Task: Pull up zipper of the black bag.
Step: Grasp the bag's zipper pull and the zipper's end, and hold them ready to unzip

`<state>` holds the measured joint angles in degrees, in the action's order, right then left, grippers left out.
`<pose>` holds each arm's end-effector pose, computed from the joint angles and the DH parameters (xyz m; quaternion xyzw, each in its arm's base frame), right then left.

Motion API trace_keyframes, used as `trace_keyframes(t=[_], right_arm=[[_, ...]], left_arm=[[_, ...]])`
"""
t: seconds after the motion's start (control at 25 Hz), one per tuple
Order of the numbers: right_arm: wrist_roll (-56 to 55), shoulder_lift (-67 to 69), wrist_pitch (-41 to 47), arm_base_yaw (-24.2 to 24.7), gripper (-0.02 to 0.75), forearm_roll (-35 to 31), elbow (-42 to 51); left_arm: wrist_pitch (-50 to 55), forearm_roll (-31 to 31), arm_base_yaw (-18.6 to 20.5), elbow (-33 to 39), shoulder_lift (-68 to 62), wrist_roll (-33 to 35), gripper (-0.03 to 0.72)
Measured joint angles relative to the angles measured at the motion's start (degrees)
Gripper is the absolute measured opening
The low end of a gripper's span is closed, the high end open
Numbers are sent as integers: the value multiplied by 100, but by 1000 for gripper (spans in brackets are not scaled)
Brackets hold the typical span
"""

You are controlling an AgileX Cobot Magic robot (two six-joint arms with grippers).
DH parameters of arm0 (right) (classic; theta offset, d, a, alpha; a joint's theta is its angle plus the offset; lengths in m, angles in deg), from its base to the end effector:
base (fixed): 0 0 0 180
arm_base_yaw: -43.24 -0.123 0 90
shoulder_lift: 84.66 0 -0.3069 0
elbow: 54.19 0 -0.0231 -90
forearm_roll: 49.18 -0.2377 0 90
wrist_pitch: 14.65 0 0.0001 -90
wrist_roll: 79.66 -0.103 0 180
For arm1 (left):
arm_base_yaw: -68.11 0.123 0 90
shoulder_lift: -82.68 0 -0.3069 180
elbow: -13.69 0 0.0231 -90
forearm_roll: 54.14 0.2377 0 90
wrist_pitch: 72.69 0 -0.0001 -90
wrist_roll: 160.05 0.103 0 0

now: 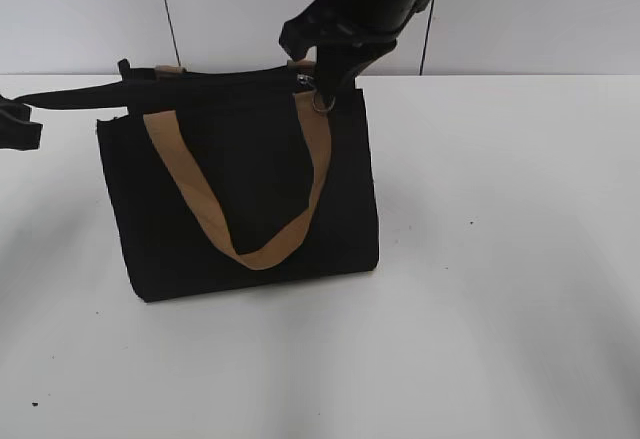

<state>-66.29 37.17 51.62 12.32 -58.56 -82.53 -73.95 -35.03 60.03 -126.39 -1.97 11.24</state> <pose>0.3663 0.2373 0.2969 -0.3520 0.9160 0.1053 0.1609 0.2634 -0.0381 0.2560 0.1430 0.8687 0.0064 0.4742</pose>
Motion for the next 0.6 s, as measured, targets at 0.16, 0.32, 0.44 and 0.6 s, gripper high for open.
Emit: trace_keyframes(t=[0.16, 0.32, 0.44, 0.6], right_arm=[[-107, -34, 32, 53, -8, 176, 0], [-140, -192, 36, 79, -3, 176, 5], [-159, -296, 9, 90, 37, 74, 10], [-74, -455, 115, 238, 260, 133, 10]], left_arm=[[-66, 0, -10, -25, 0, 0, 28], [-93, -117, -16, -28, 0, 5, 28], [57, -539, -21, -28, 0, 10, 35], [867, -1030, -79, -28, 0, -1, 201]])
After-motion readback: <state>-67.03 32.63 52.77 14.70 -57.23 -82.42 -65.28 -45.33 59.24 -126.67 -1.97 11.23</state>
